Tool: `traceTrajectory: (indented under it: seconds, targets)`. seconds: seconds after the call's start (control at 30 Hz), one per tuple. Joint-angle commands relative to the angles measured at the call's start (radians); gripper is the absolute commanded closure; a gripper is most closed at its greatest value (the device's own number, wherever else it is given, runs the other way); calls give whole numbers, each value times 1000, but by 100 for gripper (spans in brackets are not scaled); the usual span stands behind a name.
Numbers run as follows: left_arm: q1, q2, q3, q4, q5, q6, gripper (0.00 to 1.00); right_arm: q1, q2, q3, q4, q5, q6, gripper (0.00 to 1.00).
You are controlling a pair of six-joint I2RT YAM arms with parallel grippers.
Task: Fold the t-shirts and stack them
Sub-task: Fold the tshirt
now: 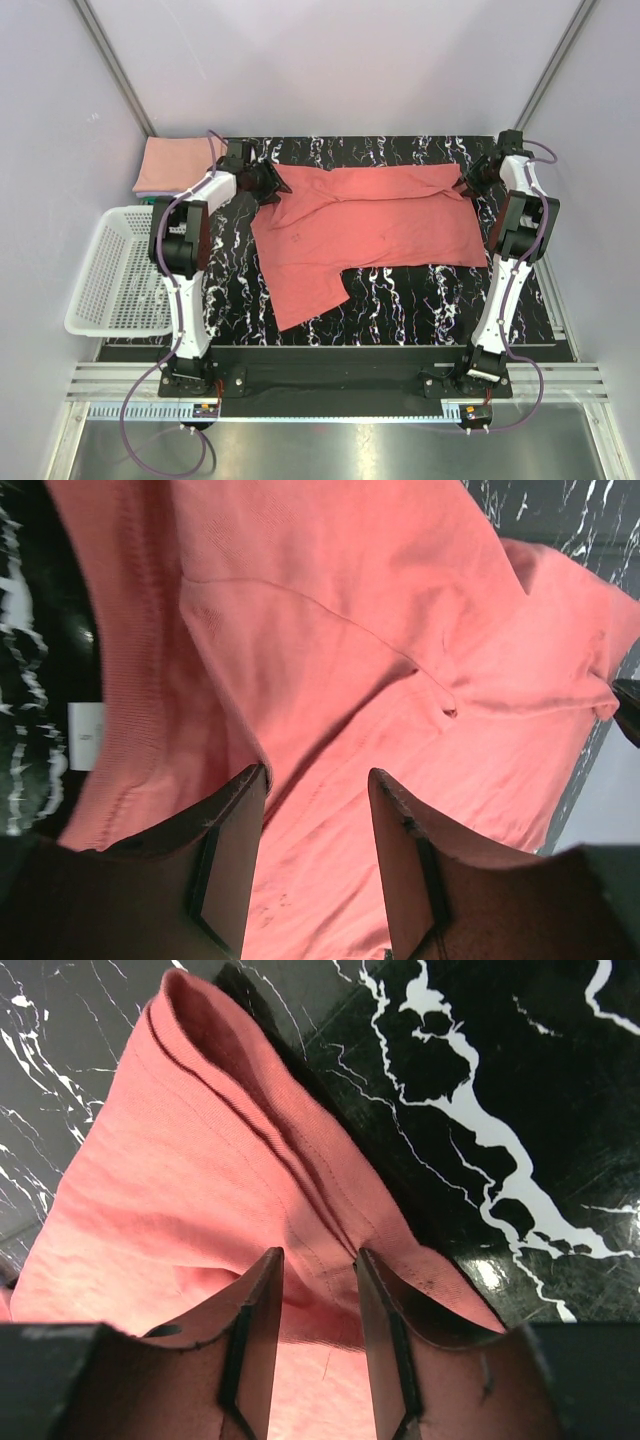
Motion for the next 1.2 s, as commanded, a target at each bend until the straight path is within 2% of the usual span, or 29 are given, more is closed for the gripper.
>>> traceTrajectory:
  seconds: [0.0,0.2,0.27,0.47,0.5,0.73,0.83,0.9,0.93,1.03,1.17]
  targets:
    - [-17,9,-2,46,28,-14,50,-1,-38,-7,28,24,-23,59]
    - [-17,4,-53,35,3,11,50,-1,8,30,10,21,-61,61]
    - [-17,9,-56,17,-3,29,50,-1,6,28,13,27,-73,66]
    - [-17,40,-55,-46,-47,57,50,-1,-15,53,16,76,-121,97]
    - [-17,41,-54,-56,-57,58,50,-1,-17,59,22,81,-135,100]
    - [-16,60,-39,-111,-69,64,50,-1,-9,111,17,104,-175,100]
    - [-16,60,-35,-117,-71,70,50,-1,-4,108,42,52,-181,99]
    - [-16,58,-35,-120,-74,73,50,-1,-1,110,60,-14,-196,86]
    - [-16,57,-36,-122,-74,77,50,-1,-1,110,65,-27,-201,75]
    - [-16,55,-38,-125,-72,80,50,-1,8,122,68,-42,-228,70]
    - [-16,55,-42,-126,-75,90,50,-1,40,148,65,-64,-247,69]
